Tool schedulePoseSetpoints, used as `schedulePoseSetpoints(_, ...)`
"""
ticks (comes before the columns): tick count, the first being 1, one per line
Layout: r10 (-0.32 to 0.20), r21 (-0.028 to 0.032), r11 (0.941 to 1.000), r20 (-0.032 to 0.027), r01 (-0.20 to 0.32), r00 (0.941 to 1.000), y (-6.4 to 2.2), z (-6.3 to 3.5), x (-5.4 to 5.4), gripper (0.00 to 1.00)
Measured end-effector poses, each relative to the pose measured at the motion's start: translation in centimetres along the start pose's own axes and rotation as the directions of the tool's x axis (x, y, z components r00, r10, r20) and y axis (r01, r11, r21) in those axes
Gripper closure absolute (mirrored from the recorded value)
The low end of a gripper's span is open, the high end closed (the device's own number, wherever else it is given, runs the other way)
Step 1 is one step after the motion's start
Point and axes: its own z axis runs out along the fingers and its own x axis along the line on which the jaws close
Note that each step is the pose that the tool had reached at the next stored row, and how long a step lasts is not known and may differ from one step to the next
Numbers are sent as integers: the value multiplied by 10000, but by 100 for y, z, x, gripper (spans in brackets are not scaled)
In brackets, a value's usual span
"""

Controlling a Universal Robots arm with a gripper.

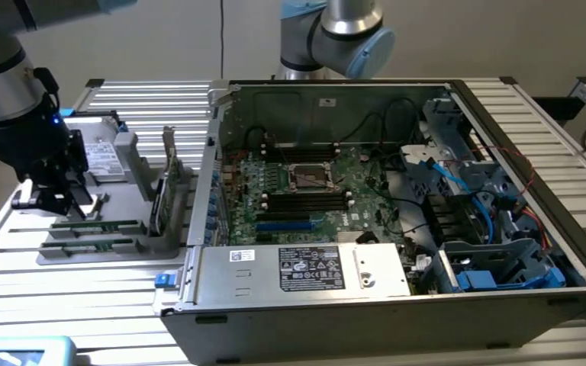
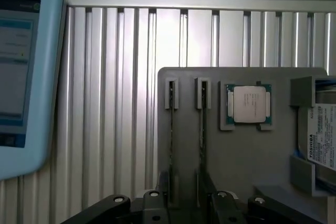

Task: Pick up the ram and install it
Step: 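Pick up the ram and move it above insertion slot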

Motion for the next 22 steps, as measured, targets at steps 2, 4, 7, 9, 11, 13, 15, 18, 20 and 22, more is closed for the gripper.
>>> schedulePoseSetpoints(2, 1, 0, 10000, 1, -1, 10000, 0, 36, 13, 64)
schedulePoseSetpoints(4, 2, -1, 10000, -1, -2, 10000, -3, 71, 30, 64)
schedulePoseSetpoints(7, 2, 0, 10000, 0, -2, 10000, -24, 126, 38, 64)
schedulePoseSetpoints(9, 2, -1, 10000, -1, -2, 10000, -36, 163, 39, 64)
schedulePoseSetpoints(11, 4, -1, 10000, 0, -4, 10000, -39, 199, 39, 64)
schedulePoseSetpoints(13, 2, 0, 10000, 1, -2, 10000, -40, 236, 42, 64)
schedulePoseSetpoints(15, 3, -1, 10000, 0, -3, 10000, -41, 272, 44, 64)
schedulePoseSetpoints(18, 2, 0, 10000, 0, -2, 10000, -41, 326, 45, 64)
schedulePoseSetpoints(20, 2, 0, 10000, 0, -2, 10000, -42, 362, 46, 64)
schedulePoseSetpoints(22, 2, -1, 10000, -1, -2, 10000, -42, 398, 46, 64)
